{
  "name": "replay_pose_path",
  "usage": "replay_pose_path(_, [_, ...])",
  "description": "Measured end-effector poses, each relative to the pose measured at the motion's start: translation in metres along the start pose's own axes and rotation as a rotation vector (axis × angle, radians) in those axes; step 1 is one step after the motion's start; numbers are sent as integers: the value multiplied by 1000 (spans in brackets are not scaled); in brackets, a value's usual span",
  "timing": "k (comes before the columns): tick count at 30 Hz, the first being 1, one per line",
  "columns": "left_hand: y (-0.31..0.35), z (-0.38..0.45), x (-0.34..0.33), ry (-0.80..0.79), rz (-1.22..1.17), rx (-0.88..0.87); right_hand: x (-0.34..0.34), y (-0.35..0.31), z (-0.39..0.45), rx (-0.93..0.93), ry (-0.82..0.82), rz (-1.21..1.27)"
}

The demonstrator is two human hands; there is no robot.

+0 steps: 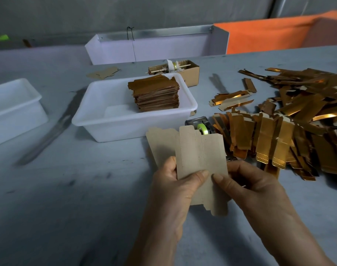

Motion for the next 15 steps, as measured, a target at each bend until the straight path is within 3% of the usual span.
replay_pose_path(4, [-4, 0, -1, 36, -3, 18, -4, -5, -4, 87, 86, -243])
replay_pose_path(9, [-4, -2, -3, 59, -6, 19, -14, -19, -13, 232, 45, -184])
replay_pose_path(15, [3, -7, -3, -4, 19, -3, -19, -14, -13, 276, 11, -124])
Point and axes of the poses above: each hand's wrist, its own z-axis towards the middle knuckle, its own x-axis out of the back of the hand, y = z × x, the point moved 2 cm from there along z, towards the middle knuckle, and after that the axes turned 6 degrees about -y, right-handed, at the moved point
